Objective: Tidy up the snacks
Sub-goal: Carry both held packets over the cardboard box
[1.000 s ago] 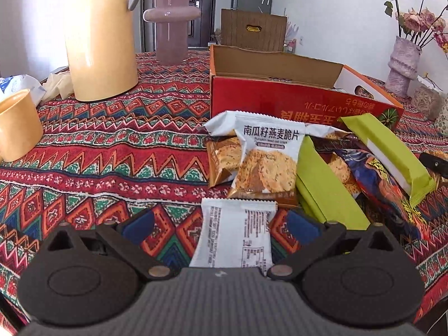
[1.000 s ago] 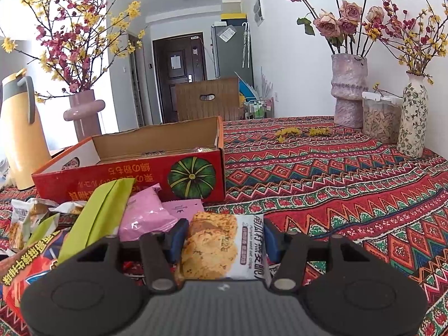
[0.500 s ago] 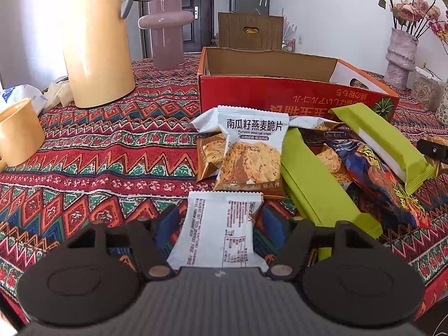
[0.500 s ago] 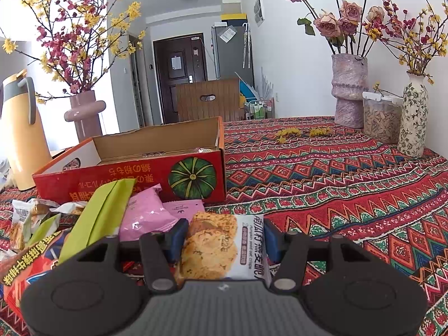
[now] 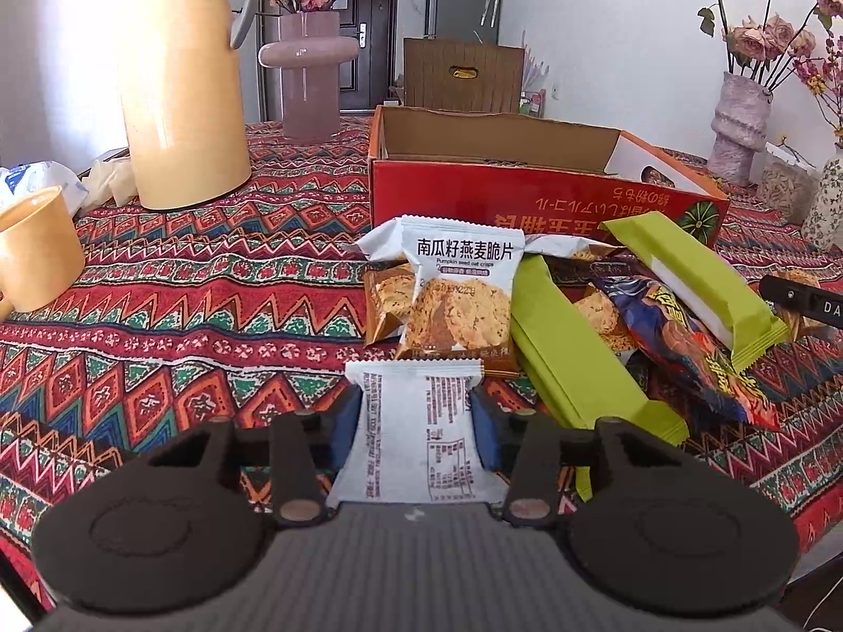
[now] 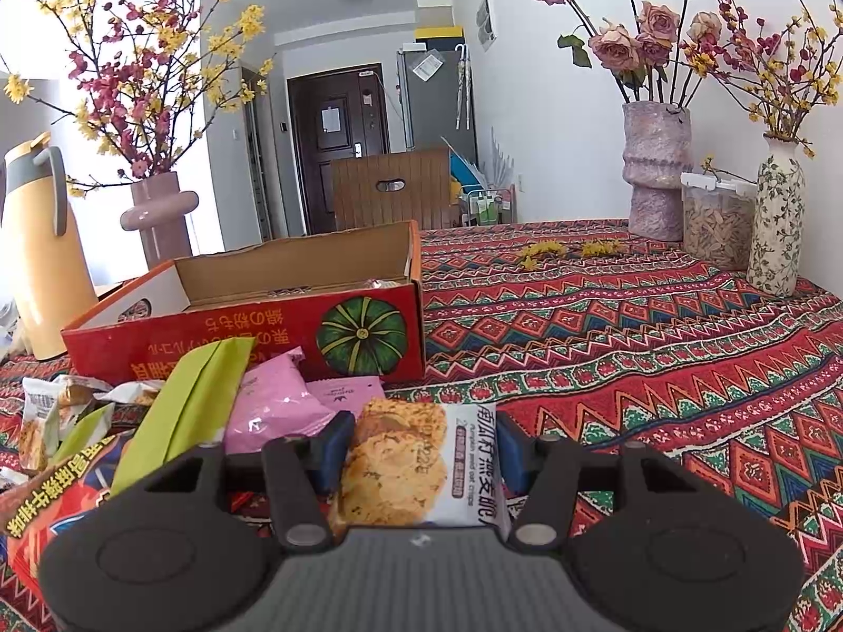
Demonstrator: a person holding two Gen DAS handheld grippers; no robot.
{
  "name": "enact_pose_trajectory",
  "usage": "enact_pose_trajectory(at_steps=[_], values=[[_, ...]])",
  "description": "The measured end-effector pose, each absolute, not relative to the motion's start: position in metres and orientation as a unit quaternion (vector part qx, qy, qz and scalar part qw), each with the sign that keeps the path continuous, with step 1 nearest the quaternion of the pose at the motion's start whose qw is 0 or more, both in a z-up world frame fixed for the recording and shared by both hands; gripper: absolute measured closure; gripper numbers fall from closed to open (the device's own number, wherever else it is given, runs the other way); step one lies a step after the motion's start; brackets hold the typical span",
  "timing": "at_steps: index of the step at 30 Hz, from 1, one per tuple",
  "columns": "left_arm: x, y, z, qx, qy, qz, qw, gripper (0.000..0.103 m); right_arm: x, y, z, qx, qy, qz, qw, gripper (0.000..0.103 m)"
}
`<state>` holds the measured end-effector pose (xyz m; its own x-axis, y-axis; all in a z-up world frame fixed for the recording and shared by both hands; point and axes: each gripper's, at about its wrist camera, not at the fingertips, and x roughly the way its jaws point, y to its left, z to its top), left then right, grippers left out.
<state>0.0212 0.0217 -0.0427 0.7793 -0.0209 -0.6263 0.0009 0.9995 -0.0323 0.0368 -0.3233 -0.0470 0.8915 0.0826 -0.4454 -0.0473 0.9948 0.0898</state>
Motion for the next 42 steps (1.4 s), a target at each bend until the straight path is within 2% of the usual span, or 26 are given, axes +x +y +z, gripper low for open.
enact_pose_trajectory(at_steps=[26, 42], values=[[0.015, 0.018, -0.012, -0.034, 0.274, -0.034, 0.961, 0.058, 0.036, -0.32, -0.043, 0.023, 0.233, 0.029, 0.972, 0.048], [0.041, -0.003, 0.014, -0.027, 0.233, -0.062, 0.97, 0.058, 0.044, -0.308, -0.007, 0.008, 0.18, 0.047, 0.983, 0.048]])
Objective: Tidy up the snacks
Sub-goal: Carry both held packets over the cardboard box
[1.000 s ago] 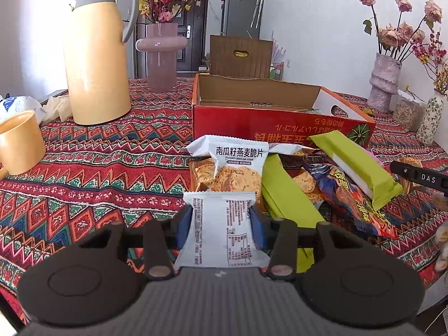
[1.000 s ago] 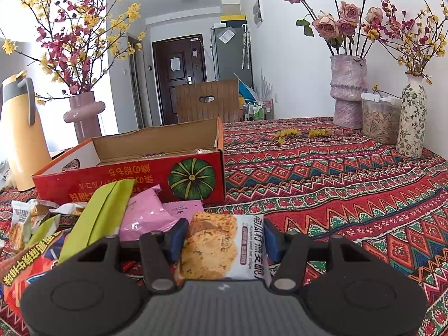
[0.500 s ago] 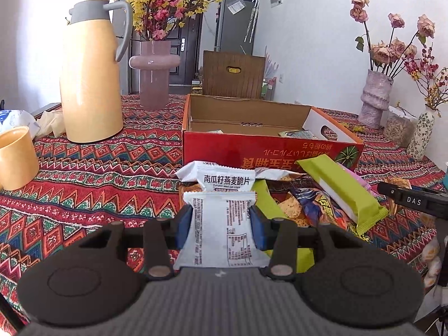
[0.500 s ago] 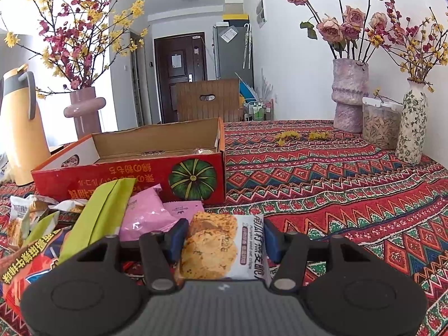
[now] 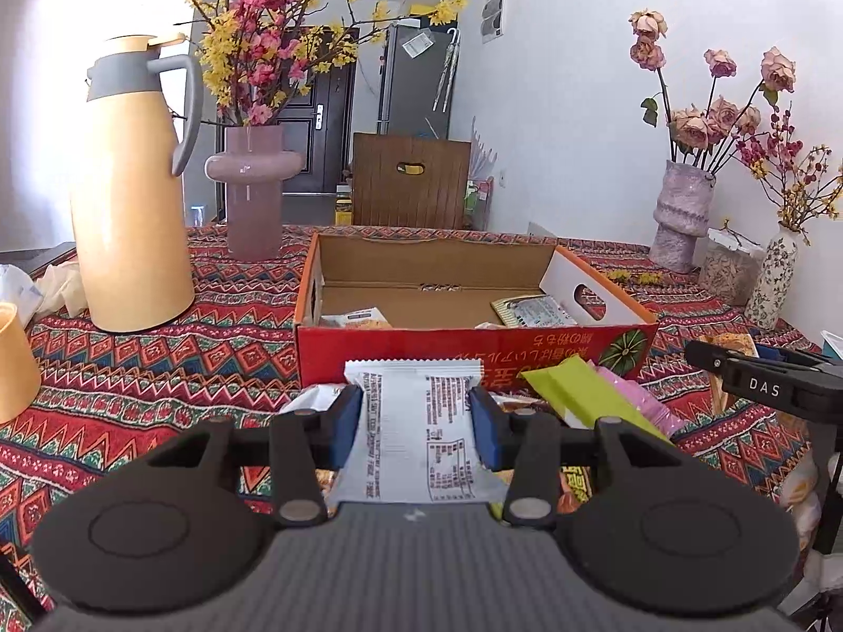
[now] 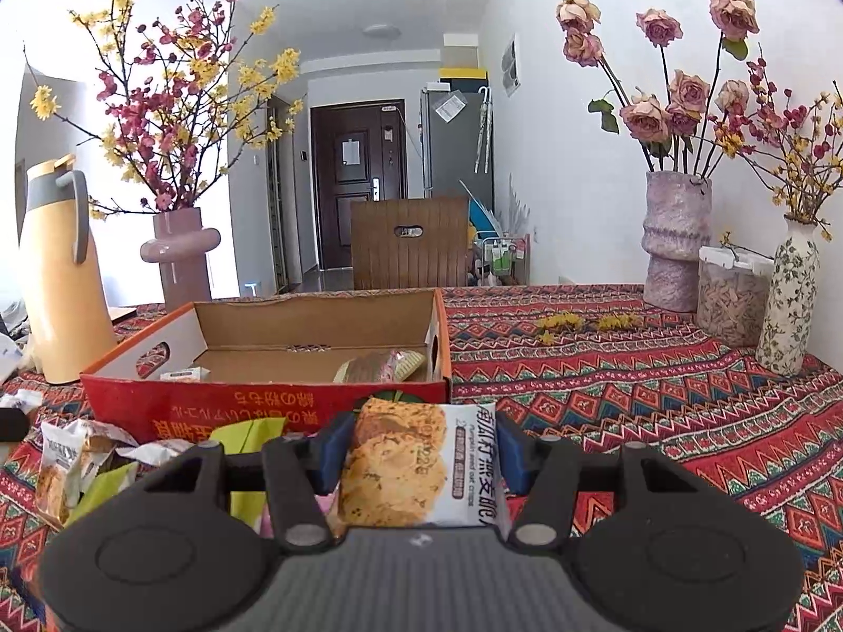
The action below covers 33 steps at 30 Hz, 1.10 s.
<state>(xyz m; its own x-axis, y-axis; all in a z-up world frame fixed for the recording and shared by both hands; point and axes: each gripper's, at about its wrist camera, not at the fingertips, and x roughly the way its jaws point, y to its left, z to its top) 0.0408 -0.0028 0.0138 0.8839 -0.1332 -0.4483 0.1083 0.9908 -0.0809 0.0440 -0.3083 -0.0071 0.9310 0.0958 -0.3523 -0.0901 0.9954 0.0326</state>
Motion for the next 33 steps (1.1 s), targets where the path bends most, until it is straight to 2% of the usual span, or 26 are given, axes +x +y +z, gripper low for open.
enact_pose_trajectory(at_steps=[23, 33], values=[[0.125, -0.025, 0.045, -0.018, 0.197, -0.062, 0.978, 0.058, 0.119, -0.274, 0.029, -0.009, 0.13, 0.078, 0.988, 0.048], [0.181, -0.016, 0.033, -0.03, 0.215, -0.018, 0.976, 0.058, 0.175, -0.254, 0.027, -0.004, 0.149, 0.089, 0.985, 0.048]])
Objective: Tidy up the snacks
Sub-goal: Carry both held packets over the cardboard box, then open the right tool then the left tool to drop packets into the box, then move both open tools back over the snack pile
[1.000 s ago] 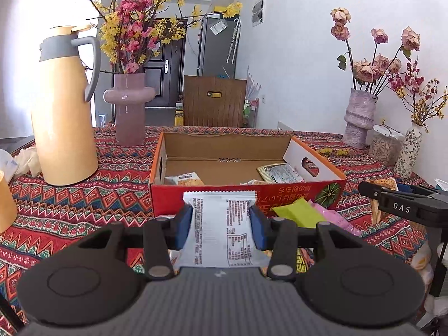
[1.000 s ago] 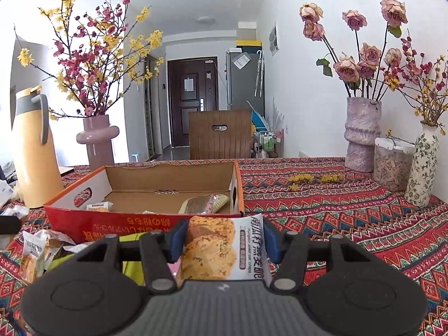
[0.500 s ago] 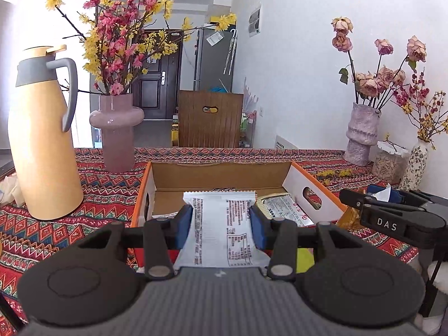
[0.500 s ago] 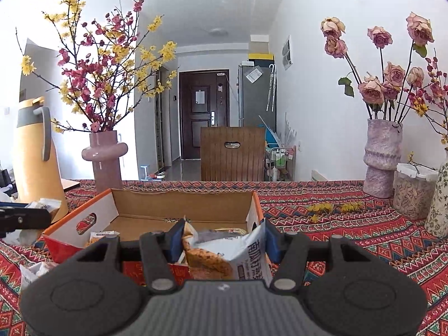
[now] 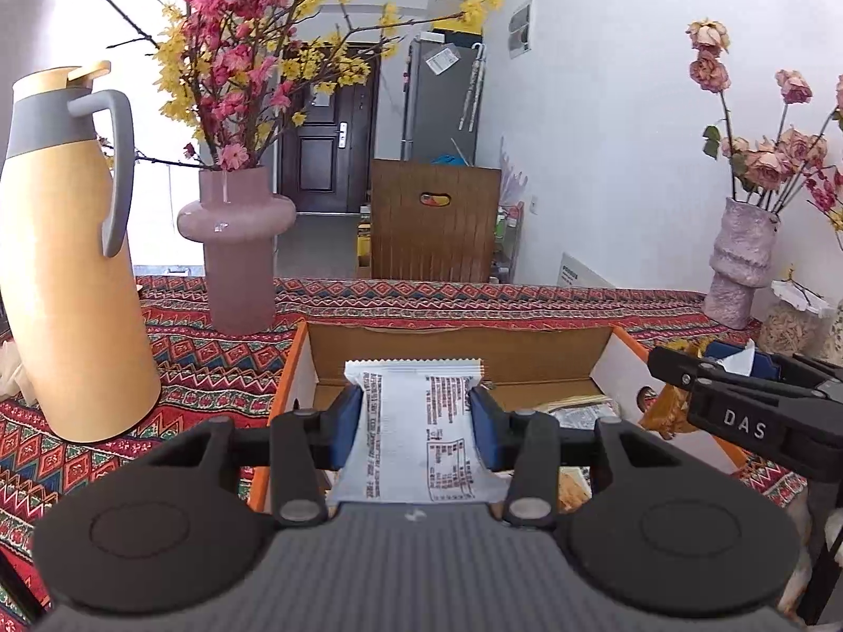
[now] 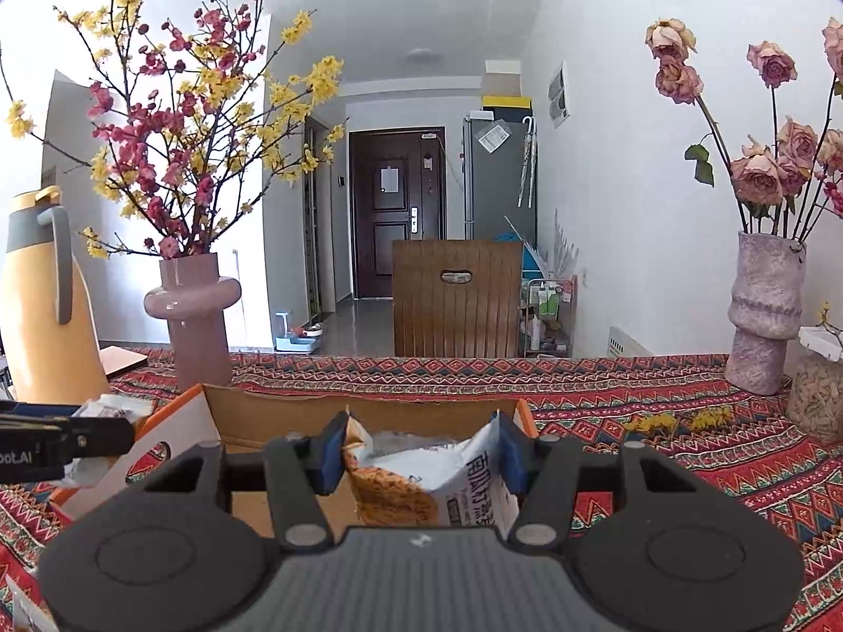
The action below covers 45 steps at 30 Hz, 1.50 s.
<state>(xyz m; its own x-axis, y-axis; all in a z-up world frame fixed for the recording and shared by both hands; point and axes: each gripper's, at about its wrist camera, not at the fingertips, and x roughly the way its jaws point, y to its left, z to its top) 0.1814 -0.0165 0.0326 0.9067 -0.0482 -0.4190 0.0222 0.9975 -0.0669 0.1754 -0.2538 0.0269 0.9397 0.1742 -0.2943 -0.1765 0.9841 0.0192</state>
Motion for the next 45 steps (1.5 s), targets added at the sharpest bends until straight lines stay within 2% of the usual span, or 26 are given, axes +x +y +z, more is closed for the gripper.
enact_pose_trajectory(at_steps=[9, 12, 13, 14, 16, 18, 20, 31, 45], values=[[0.205, -0.007, 0.008, -0.033, 0.236, 0.001, 0.971, 0.058, 0.194, -0.248, -0.001, -0.004, 0.181, 0.088, 0.979, 0.048], [0.203, -0.005, 0.005, -0.034, 0.235, -0.006, 0.971, 0.055, 0.193, -0.246, -0.003, -0.004, 0.183, 0.09, 0.979, 0.043], [0.203, -0.005, 0.005, -0.035, 0.234, -0.003, 0.972, 0.054, 0.192, -0.247, -0.004, -0.003, 0.183, 0.09, 0.979, 0.034], [0.202, -0.004, 0.004, -0.036, 0.232, -0.006, 0.972, 0.053, 0.191, -0.248, -0.004, -0.002, 0.183, 0.09, 0.979, 0.022], [0.2, -0.002, 0.005, -0.044, 0.23, -0.009, 0.972, 0.044, 0.189, -0.25, -0.003, 0.004, 0.179, 0.088, 0.98, 0.008], [0.196, 0.0, 0.006, -0.047, 0.221, 0.001, 0.974, 0.016, 0.188, -0.254, -0.001, 0.012, 0.173, 0.086, 0.981, 0.0], [0.192, 0.001, 0.008, -0.05, 0.208, 0.013, 0.977, 0.0, 0.186, -0.257, 0.0, 0.021, 0.17, 0.084, 0.982, 0.0], [0.186, 0.0, 0.012, -0.052, 0.195, 0.014, 0.979, 0.0, 0.182, -0.259, 0.002, 0.023, 0.162, 0.081, 0.983, 0.0], [0.143, -0.005, 0.054, -0.051, 0.148, -0.004, 0.988, 0.0, 0.149, -0.26, 0.034, 0.005, 0.13, 0.072, 0.989, 0.0]])
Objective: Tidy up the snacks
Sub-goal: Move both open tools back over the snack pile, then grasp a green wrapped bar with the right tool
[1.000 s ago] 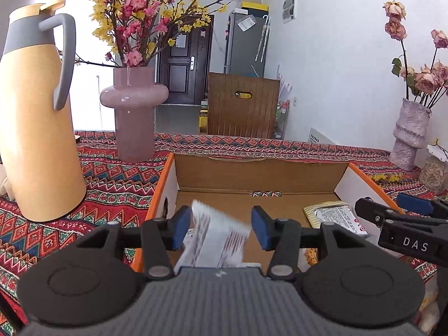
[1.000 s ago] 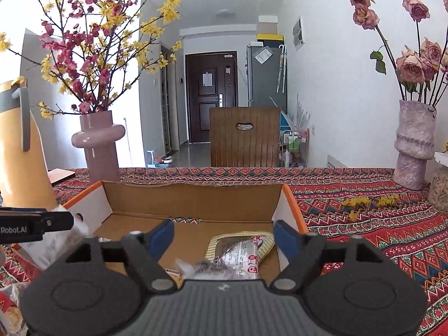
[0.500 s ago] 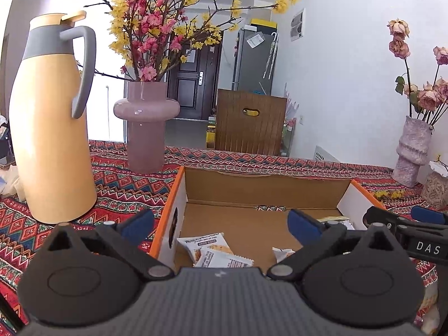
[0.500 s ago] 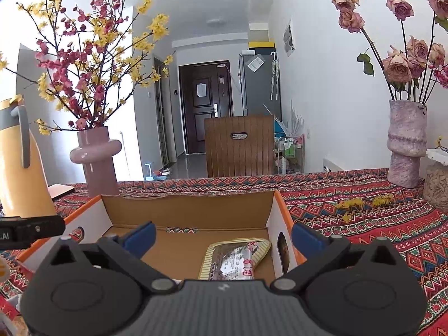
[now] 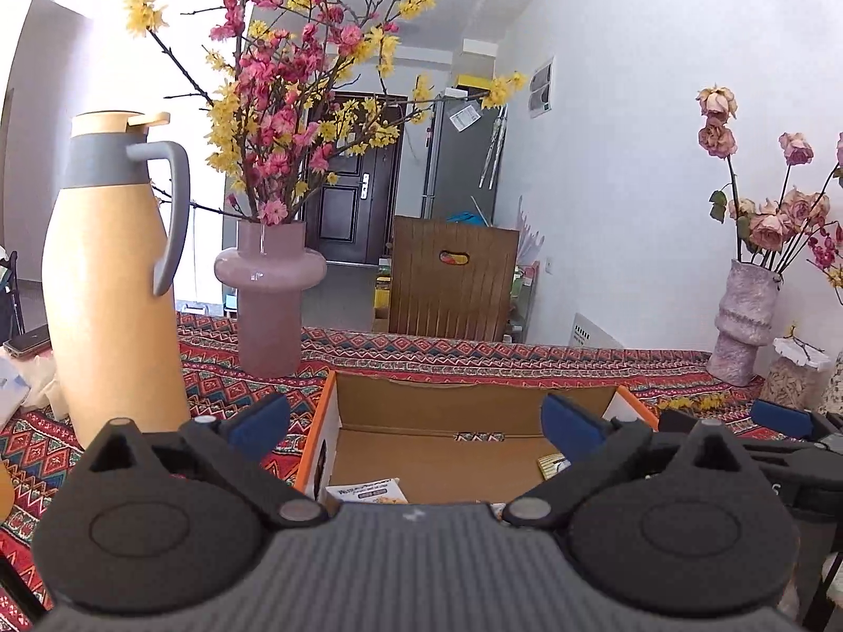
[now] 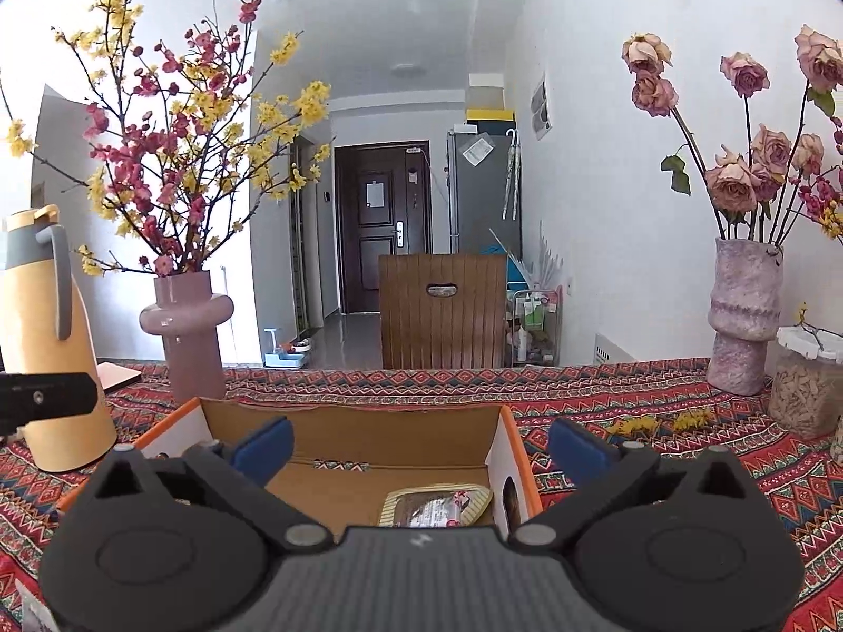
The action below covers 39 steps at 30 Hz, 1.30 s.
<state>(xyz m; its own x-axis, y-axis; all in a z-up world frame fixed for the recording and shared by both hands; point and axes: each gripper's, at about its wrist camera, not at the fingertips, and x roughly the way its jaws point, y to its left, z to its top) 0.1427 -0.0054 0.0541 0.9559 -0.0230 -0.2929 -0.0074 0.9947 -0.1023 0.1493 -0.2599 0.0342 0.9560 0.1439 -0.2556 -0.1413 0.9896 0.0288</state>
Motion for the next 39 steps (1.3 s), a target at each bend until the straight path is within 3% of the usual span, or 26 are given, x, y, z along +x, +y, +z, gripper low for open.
enact_pose_trajectory(at_steps=[11, 31, 39], values=[[0.101, 0.003, 0.054, -0.05, 0.149, -0.013, 0.987, 0.0, 0.104, -0.266, 0.029, 0.007, 0.149, 0.08, 0.986, 0.0], [0.075, 0.032, -0.029, -0.037, 0.23, 0.017, 0.972, 0.0, 0.048, -0.292, -0.015, 0.029, 0.227, 0.077, 0.97, 0.0], [0.075, 0.035, -0.031, -0.049, 0.23, 0.013, 0.972, 0.0, 0.047, -0.291, -0.019, 0.037, 0.237, 0.091, 0.966, 0.0]])
